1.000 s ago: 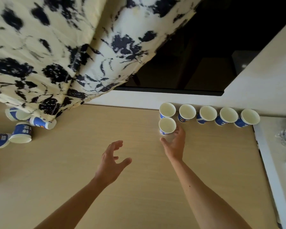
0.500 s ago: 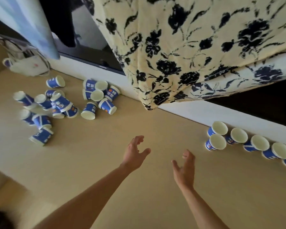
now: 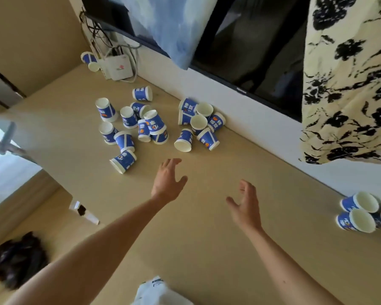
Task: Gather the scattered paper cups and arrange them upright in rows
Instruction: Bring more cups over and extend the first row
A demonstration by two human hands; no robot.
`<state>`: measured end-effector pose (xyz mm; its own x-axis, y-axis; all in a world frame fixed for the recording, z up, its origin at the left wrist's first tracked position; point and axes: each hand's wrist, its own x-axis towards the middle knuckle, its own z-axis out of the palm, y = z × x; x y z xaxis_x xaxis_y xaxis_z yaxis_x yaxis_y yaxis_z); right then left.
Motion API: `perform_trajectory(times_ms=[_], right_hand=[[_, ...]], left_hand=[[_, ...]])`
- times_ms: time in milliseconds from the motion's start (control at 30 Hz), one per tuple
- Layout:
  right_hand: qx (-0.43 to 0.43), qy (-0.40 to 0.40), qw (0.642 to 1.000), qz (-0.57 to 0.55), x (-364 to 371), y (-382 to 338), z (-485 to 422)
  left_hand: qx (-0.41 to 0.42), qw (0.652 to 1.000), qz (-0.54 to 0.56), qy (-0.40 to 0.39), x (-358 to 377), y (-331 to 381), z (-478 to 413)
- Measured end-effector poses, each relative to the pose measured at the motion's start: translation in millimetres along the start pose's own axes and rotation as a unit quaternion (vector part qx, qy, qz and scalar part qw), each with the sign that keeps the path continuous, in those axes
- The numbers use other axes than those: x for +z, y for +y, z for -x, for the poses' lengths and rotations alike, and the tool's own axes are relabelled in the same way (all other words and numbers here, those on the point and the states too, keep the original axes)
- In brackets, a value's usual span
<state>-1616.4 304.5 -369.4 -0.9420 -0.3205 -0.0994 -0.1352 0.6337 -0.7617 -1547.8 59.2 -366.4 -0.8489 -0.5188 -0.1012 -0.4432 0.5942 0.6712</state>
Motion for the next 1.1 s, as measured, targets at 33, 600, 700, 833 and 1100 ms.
perform_trajectory(times_ms=[33, 600, 700, 833, 1100], right_hand=[[-0.001, -0.003, 1.000, 0.003, 1, -3, -2], [0.003, -0.044, 0.997, 0.061, 39, -34, 0], [0.012, -0.047, 0.997, 0.067, 40, -36, 2], [0.017, -0.057, 0.996, 0.069, 47, -38, 11], [0.051, -0.071, 0.993, 0.075, 61, -35, 27]], left_hand=[[0.000, 0.999, -0.032, 0.016, -10, -10, -8], [-0.094, 0.973, -0.211, 0.000, -99, -144, -78], [-0.100, 0.974, -0.196, -0.053, -101, -141, -98], [-0.093, 0.968, -0.216, -0.092, -96, -143, -113], [-0.063, 0.968, -0.223, -0.094, -86, -146, -111]])
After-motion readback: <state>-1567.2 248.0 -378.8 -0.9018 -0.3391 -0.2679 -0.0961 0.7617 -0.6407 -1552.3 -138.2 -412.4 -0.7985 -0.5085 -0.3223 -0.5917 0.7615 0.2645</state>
